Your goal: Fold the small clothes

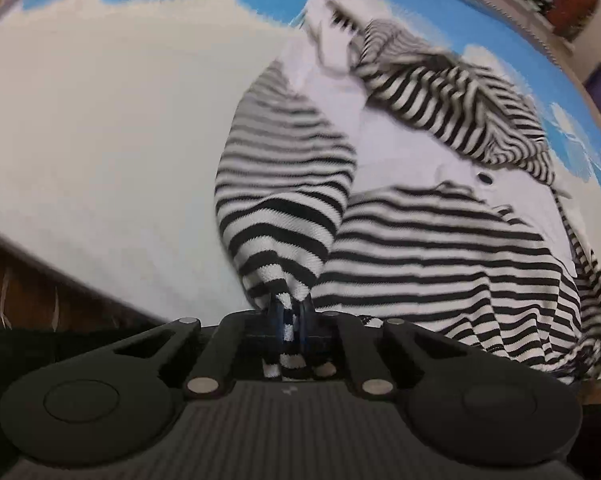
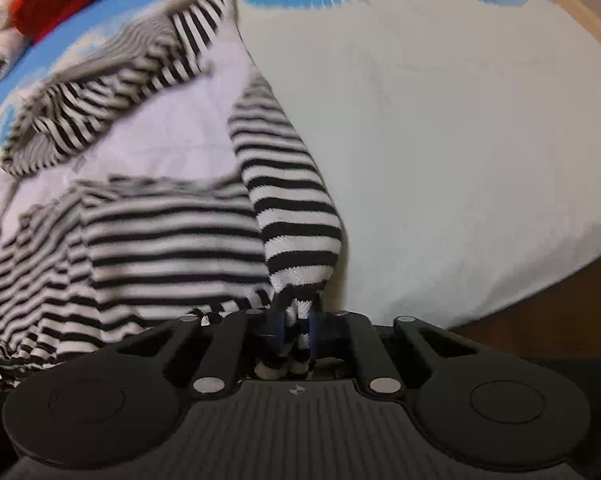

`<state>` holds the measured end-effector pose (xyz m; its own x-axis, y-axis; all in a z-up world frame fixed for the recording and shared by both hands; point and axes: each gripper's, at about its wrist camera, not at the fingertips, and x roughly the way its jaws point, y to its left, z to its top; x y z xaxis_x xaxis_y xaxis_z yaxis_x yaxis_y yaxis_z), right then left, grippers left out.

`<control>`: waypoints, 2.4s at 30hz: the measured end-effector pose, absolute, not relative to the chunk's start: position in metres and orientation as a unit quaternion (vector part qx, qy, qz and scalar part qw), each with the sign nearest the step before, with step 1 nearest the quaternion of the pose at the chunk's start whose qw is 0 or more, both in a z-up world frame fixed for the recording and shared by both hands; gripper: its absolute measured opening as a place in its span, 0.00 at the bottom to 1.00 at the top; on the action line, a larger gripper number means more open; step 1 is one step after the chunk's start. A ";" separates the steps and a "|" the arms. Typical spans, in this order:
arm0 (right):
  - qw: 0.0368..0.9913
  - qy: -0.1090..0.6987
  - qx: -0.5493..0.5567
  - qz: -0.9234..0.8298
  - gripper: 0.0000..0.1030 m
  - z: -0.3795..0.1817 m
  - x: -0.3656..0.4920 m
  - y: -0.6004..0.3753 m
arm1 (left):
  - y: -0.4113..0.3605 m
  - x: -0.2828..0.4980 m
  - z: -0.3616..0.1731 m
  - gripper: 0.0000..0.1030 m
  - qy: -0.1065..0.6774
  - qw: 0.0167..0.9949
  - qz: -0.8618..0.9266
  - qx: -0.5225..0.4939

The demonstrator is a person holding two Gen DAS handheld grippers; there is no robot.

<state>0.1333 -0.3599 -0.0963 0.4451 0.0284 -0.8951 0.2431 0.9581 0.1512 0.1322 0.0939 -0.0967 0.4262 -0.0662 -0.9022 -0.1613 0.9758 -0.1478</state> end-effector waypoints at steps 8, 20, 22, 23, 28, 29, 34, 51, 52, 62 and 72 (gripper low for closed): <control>0.823 0.551 0.120 -0.062 0.09 -0.108 0.137 -0.363 | 0.097 0.135 -0.109 0.14 0.560 0.820 0.032 -0.116; 0.842 0.524 0.112 -0.060 0.07 -0.098 0.132 -0.361 | 0.085 0.132 -0.105 0.07 0.545 0.835 0.018 -0.070; 0.855 0.502 0.119 -0.060 0.07 -0.088 0.129 -0.362 | 0.083 0.130 -0.100 0.06 0.534 0.843 0.016 -0.065; 0.860 0.491 0.121 -0.058 0.07 -0.084 0.128 -0.362 | 0.082 0.130 -0.097 0.06 0.528 0.847 0.014 -0.065; 0.884 0.452 0.109 -0.049 0.07 -0.067 0.125 -0.359 | 0.081 0.126 -0.089 0.06 0.511 0.857 0.012 -0.063; 0.885 0.451 0.104 -0.049 0.07 -0.067 0.126 -0.357 | 0.082 0.126 -0.089 0.06 0.511 0.857 0.012 -0.064; 0.889 0.445 0.095 -0.048 0.07 -0.065 0.125 -0.353 | 0.079 0.124 -0.084 0.06 0.502 0.863 0.012 -0.052; 0.938 0.325 0.115 0.025 0.06 0.051 0.066 -0.364 | 0.082 0.079 0.027 0.05 0.409 0.909 -0.043 -0.070; 0.940 0.319 0.115 0.033 0.06 0.060 0.056 -0.365 | 0.085 0.069 0.034 0.05 0.402 0.911 -0.053 -0.078; 0.940 0.307 0.148 0.030 0.06 0.070 0.048 -0.380 | 0.098 0.095 0.032 0.05 0.428 0.894 -0.070 -0.112; 0.904 0.390 0.173 0.003 0.08 0.017 0.220 -0.401 | 0.096 0.289 -0.015 0.09 0.499 0.861 -0.049 -0.085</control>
<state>0.2205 -0.4005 0.0166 0.6962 0.1408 -0.7039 0.1295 0.9399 0.3160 0.2890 0.0964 -0.0145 0.4975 -0.1690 -0.8509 -0.0011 0.9807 -0.1954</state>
